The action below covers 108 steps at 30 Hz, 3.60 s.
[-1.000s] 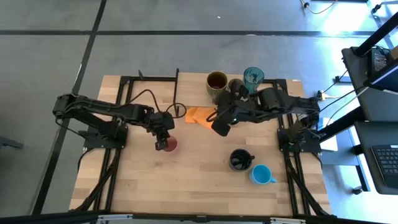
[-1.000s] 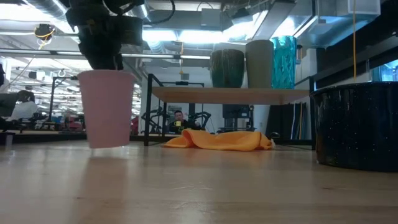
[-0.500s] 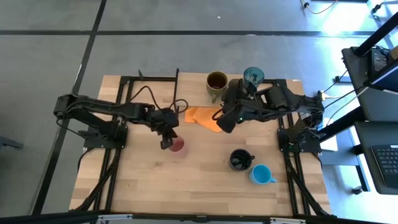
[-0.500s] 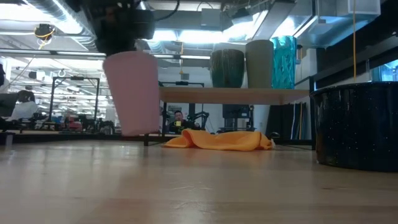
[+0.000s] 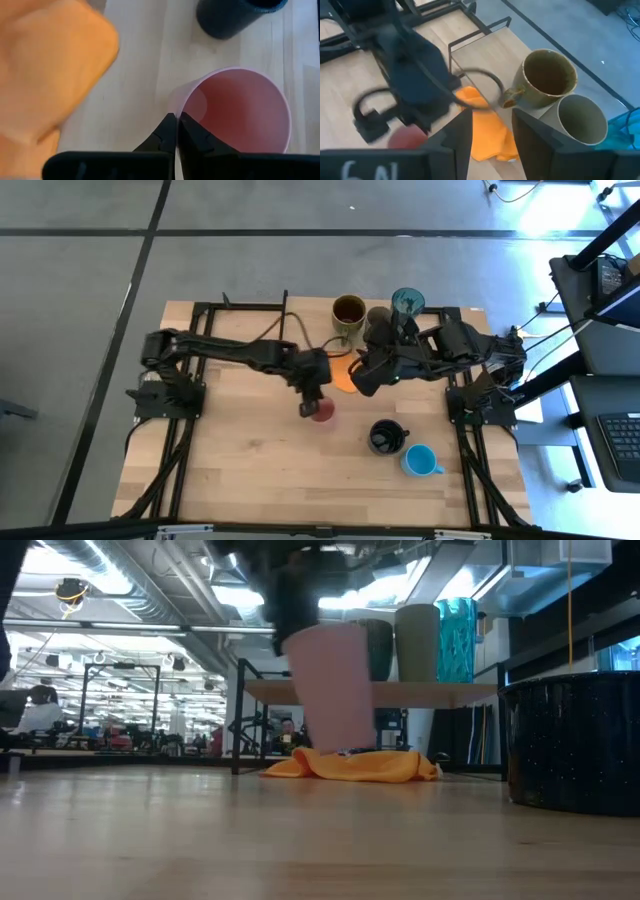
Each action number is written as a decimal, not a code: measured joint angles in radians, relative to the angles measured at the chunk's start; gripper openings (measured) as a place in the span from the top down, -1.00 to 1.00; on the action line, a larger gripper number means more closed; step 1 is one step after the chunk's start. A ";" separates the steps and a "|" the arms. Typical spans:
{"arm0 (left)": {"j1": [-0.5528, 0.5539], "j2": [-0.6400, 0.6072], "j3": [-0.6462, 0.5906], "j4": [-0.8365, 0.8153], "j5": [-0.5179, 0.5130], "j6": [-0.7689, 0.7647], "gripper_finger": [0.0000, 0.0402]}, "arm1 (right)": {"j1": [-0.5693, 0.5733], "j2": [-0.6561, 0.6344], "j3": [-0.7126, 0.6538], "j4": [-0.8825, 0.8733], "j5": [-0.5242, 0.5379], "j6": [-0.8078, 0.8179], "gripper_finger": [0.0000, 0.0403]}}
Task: Stack small to large cups/mugs on shelf
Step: Put the pink cup on the shelf
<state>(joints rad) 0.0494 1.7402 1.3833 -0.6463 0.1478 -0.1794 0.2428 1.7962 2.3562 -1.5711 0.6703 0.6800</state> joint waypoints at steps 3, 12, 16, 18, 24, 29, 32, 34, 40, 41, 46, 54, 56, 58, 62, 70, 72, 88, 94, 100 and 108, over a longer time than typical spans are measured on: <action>-0.012 0.093 0.129 -0.079 -0.028 0.038 1.00 | 0.014 0.000 0.000 0.000 0.012 0.023 0.31; -0.077 0.287 0.397 -0.184 -0.108 0.104 1.00 | 0.046 0.000 0.000 0.000 0.062 0.049 0.31; -0.099 0.329 0.466 -0.183 -0.108 0.104 1.00 | 0.047 0.000 0.000 0.000 0.063 0.052 0.31; -0.107 0.349 0.493 -0.188 -0.108 0.104 1.00 | 0.047 0.000 0.000 0.000 0.063 0.053 0.31; -0.131 0.396 0.523 -0.188 -0.104 0.104 1.00 | 0.047 0.000 0.000 0.000 0.063 0.072 0.31; -0.137 0.399 0.527 -0.173 -0.096 0.104 0.98 | 0.047 0.000 0.000 0.000 0.063 0.077 0.31; -0.134 0.399 0.527 -0.157 -0.097 0.104 0.96 | 0.047 0.000 0.000 0.000 0.063 0.079 0.31; -0.135 0.399 0.527 -0.136 -0.097 0.104 0.95 | 0.047 0.000 0.000 0.000 0.063 0.079 0.31; -0.135 0.399 0.527 -0.098 -0.073 0.104 0.94 | 0.046 0.000 0.000 0.000 0.063 0.080 0.31; -0.135 0.399 0.527 -0.094 -0.072 0.104 0.93 | 0.046 0.000 0.000 0.000 0.063 0.083 0.31; -0.132 0.409 0.529 -0.092 -0.062 0.111 0.93 | 0.046 0.000 0.000 0.000 0.063 0.101 0.31; -0.128 0.414 0.527 -0.117 -0.056 0.163 0.98 | 0.046 0.001 0.000 0.000 0.069 0.101 0.31; -0.117 0.408 0.527 -0.137 -0.060 0.163 0.99 | 0.046 0.001 0.000 0.000 0.070 0.101 0.31; -0.104 0.404 0.538 -0.181 -0.063 0.159 0.99 | 0.046 0.001 0.000 0.000 0.071 0.101 0.31; -0.085 0.371 0.570 -0.299 -0.097 0.189 0.99 | 0.045 0.001 0.000 0.000 0.071 0.099 0.31; 0.005 0.263 0.666 -0.527 -0.126 0.222 1.00 | 0.044 0.001 0.000 0.003 0.122 0.076 0.31; 0.044 0.237 0.679 -0.589 -0.140 0.240 1.00 | 0.044 0.001 0.000 0.001 0.129 0.076 0.31; 0.356 0.215 0.879 -0.697 -0.167 0.289 1.00 | 0.046 -0.014 -0.001 0.000 0.146 0.075 0.31; 0.357 0.217 0.870 -0.711 -0.153 0.290 1.00 | 0.046 -0.014 -0.001 0.000 0.175 0.071 0.31; 0.354 0.244 0.867 -0.707 -0.151 0.292 1.00 | 0.043 -0.014 -0.001 0.000 0.175 0.070 0.31; 0.356 0.251 0.868 -0.687 -0.151 0.296 1.00 | 0.043 -0.014 -0.001 0.000 0.175 0.071 0.31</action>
<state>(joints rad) 0.4057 1.9907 2.2509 -1.3333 -0.0037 0.1164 0.2863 1.7821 2.3554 -1.5711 0.8453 0.7506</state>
